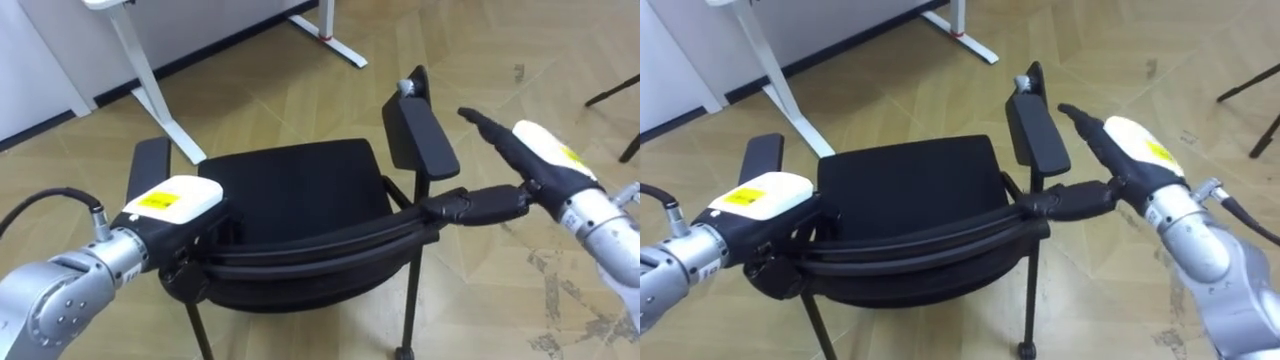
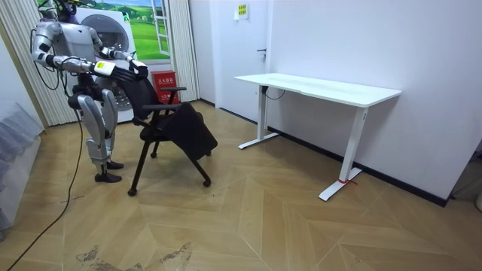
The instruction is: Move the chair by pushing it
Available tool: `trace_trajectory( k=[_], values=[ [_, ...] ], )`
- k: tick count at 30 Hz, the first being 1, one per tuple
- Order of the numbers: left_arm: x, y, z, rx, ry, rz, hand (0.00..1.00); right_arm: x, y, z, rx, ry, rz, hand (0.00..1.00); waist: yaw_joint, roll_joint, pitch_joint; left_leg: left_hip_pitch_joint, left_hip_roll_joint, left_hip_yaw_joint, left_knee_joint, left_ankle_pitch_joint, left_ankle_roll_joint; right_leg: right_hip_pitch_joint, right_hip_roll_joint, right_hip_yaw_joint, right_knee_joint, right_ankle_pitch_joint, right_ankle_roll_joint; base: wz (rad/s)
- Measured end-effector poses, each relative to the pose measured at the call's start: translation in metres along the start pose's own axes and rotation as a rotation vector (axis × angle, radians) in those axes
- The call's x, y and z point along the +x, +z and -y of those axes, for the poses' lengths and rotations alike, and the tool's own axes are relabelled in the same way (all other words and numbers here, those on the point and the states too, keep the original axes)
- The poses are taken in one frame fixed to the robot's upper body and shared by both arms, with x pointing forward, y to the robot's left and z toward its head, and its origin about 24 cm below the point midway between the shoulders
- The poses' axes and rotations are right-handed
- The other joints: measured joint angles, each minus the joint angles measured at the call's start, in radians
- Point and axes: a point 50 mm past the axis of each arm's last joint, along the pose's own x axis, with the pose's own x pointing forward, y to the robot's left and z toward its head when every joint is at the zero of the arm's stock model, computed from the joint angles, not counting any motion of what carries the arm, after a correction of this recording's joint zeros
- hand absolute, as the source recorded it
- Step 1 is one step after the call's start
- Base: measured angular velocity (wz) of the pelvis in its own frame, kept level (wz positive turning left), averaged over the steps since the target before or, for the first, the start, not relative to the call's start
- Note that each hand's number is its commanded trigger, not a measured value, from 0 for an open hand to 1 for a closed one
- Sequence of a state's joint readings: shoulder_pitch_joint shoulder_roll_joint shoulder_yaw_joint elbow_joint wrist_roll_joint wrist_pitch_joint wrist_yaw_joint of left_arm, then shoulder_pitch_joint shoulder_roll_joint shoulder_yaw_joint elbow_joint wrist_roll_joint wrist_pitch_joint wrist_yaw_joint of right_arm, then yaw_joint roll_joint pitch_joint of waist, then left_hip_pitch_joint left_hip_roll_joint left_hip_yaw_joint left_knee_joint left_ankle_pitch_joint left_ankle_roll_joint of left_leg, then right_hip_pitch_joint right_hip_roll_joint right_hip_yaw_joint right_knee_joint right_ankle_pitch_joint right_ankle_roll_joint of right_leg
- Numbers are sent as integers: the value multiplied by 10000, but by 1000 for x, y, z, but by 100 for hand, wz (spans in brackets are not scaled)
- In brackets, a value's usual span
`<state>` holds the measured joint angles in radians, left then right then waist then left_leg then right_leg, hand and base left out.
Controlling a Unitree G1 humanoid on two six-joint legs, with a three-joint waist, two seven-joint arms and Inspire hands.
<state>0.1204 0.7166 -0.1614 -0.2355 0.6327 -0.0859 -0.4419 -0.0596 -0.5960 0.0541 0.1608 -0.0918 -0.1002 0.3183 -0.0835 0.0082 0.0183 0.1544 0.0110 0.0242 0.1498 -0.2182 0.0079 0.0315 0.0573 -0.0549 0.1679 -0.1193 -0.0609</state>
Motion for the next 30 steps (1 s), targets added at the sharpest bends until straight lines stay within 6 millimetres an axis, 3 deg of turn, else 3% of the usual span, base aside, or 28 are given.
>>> trace_trajectory(
  k=[7,17,20,23,25,30],
  values=[
    [0,0,-1,62,45,-12,100,-2,0,-8,2692,1918,729,0,32,-15,8,-69,-39,46,9,0,0,-116,-20,-20,13,3,-28,0],
    [1,0,-1,3,54,-6,100,-4,4,-6,3288,2846,1186,0,57,-34,8,-59,-19,33,8,0,0,-111,-10,-22,26,4,-33,0],
    [1,0,-2,37,64,-22,100,-5,9,-2,3167,3124,1416,0,68,-77,11,-47,-26,43,9,0,0,-121,-14,-3,51,-9,-54,0],
    [1,0,-5,119,124,-31,100,-4,28,-2,2888,3749,2290,0,96,-172,34,-82,-30,59,11,0,1,-224,-8,29,162,-38,-84,-1],
    [2,1,-8,179,166,18,100,-6,45,0,2257,4099,2915,0,156,-218,40,-144,-44,39,11,0,1,-320,-6,41,191,-45,-90,0],
    [2,2,-8,295,165,86,100,-9,58,1,345,4354,2856,0,191,-291,21,-133,-46,-10,56,-1,2,-282,-10,-3,176,-43,-92,0]
  ],
)
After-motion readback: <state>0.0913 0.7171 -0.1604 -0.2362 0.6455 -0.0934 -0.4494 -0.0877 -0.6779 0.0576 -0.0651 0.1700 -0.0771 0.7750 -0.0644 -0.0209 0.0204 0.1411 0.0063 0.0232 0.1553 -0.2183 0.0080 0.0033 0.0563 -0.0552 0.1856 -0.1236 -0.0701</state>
